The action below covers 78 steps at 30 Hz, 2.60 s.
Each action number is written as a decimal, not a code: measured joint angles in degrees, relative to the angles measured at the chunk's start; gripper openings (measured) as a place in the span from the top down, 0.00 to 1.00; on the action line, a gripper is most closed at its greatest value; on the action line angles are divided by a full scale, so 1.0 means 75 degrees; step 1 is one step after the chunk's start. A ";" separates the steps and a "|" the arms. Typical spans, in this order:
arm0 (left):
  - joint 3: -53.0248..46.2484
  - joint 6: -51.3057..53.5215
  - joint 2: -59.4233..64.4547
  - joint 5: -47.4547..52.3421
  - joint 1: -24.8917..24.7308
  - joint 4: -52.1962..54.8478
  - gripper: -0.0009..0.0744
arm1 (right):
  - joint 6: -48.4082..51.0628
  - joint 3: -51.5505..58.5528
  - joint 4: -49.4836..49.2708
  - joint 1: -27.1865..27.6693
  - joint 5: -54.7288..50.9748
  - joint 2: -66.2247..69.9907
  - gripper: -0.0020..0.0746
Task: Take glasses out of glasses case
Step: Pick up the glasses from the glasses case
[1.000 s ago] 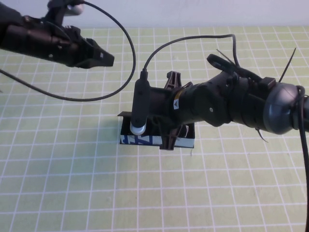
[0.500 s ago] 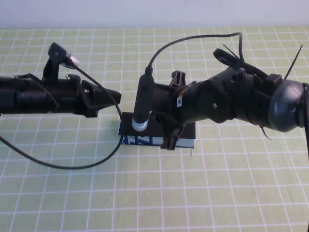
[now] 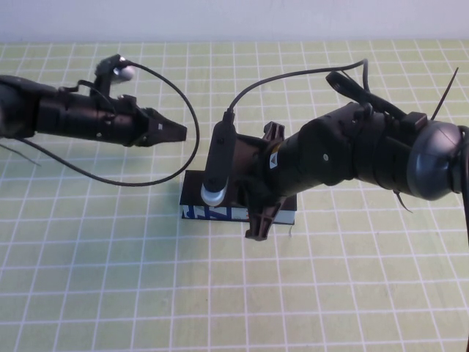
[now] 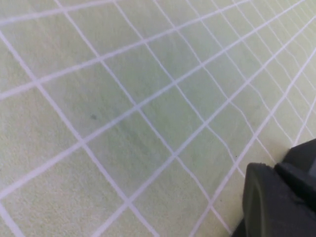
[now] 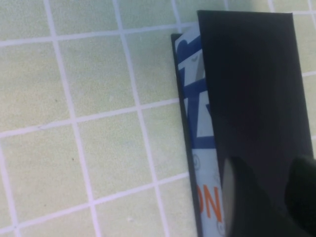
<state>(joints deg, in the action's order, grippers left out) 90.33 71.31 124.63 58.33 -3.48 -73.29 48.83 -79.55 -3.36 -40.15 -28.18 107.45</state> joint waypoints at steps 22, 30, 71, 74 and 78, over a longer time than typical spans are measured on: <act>0.1489 -0.1685 0.1438 0.0883 -0.0440 0.1560 0.99 | 0.0494 0.0000 -0.0146 -0.0055 -0.0081 0.0244 0.57; 0.1489 -0.1685 0.1453 0.0883 -0.0440 0.1571 0.99 | 0.0549 0.0000 0.0105 -0.0075 0.0550 0.0712 0.56; 0.0245 -0.0599 -0.1420 0.1098 0.0106 0.1453 0.99 | -0.0601 0.0000 0.1516 -0.0129 0.1085 0.0463 0.97; -0.1105 0.1155 -0.2135 0.0926 0.0106 0.0754 0.99 | -0.0661 0.0000 0.1532 -0.0129 0.1096 0.0446 0.97; -0.2785 0.3532 -0.2611 0.0878 0.0106 -0.0150 0.99 | -0.0804 0.0000 0.1565 -0.0115 0.1143 0.0359 0.98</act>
<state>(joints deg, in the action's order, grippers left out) 69.45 97.80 105.04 64.92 -2.68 -74.42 42.80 -79.55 8.38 -41.02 -19.61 110.14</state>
